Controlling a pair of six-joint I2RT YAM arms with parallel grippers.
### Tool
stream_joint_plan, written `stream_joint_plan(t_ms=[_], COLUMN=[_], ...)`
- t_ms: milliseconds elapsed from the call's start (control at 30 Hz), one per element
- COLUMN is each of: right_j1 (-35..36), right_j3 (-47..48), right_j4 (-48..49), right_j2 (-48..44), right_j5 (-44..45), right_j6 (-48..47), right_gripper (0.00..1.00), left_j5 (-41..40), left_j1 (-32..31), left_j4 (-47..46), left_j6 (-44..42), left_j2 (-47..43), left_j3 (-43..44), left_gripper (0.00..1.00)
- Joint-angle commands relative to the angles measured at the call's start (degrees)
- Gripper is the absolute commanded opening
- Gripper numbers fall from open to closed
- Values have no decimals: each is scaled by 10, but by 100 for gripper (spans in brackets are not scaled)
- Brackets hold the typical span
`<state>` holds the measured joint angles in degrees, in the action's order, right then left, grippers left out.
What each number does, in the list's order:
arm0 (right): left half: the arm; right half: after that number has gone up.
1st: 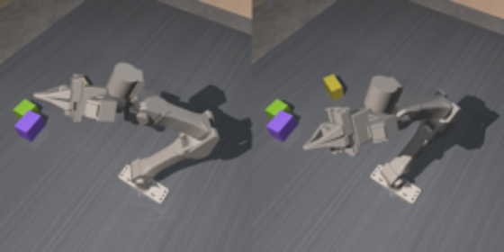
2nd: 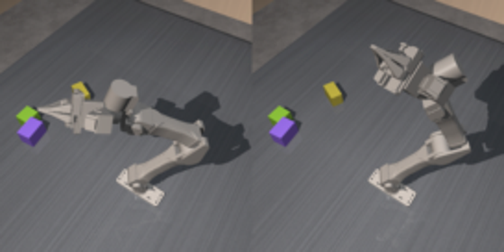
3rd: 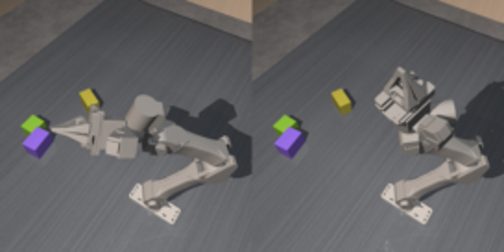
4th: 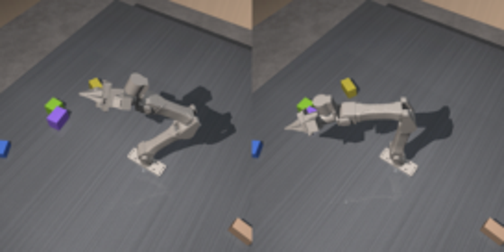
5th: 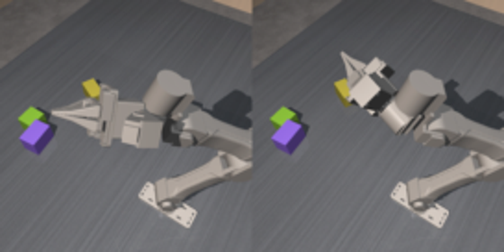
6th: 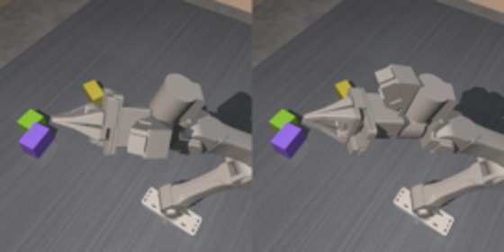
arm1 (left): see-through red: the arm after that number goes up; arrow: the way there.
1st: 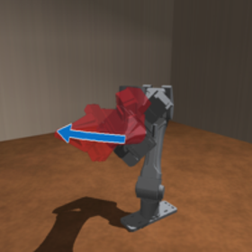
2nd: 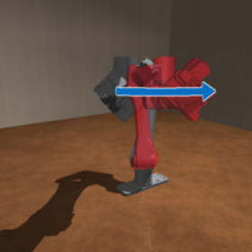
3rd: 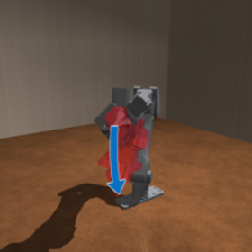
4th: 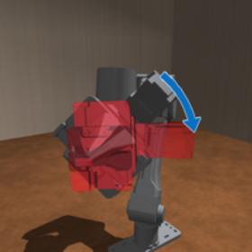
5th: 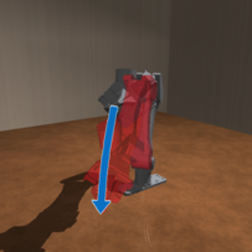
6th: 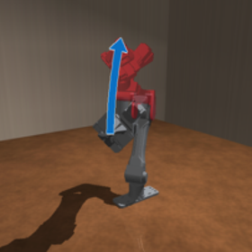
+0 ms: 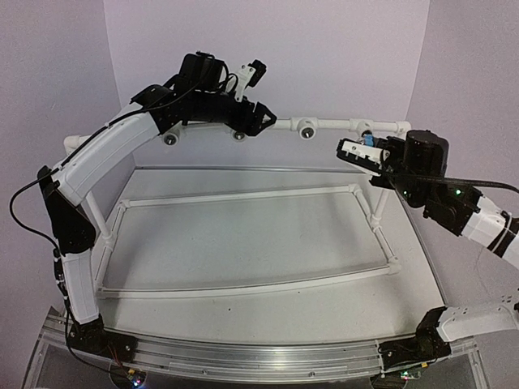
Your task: Install the water faucets
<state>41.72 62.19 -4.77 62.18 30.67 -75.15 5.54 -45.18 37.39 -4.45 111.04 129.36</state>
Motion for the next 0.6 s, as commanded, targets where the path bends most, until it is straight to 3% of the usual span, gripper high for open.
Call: stream_joint_plan(t_ms=[0, 100, 333, 567], right_j1=[-36, -67, -73, -79], right_j3=[17, -13, -114, -198], right_j4=[66, 82, 154, 356], right_j2=[34, 46, -24, -44], right_j5=[1, -30, -102, -133], right_j6=[25, 21, -63, -189], right_gripper=[0, 0, 0, 0], left_j5=[-23, -20, 12, 19], left_j1=[15, 27, 32, 33], left_j4=[31, 31, 30, 31], left_j6=[-1, 8, 25, 28], left_j2=[28, 38, 38, 38], left_j3=[9, 15, -8, -13], left_gripper=[78, 77, 75, 73])
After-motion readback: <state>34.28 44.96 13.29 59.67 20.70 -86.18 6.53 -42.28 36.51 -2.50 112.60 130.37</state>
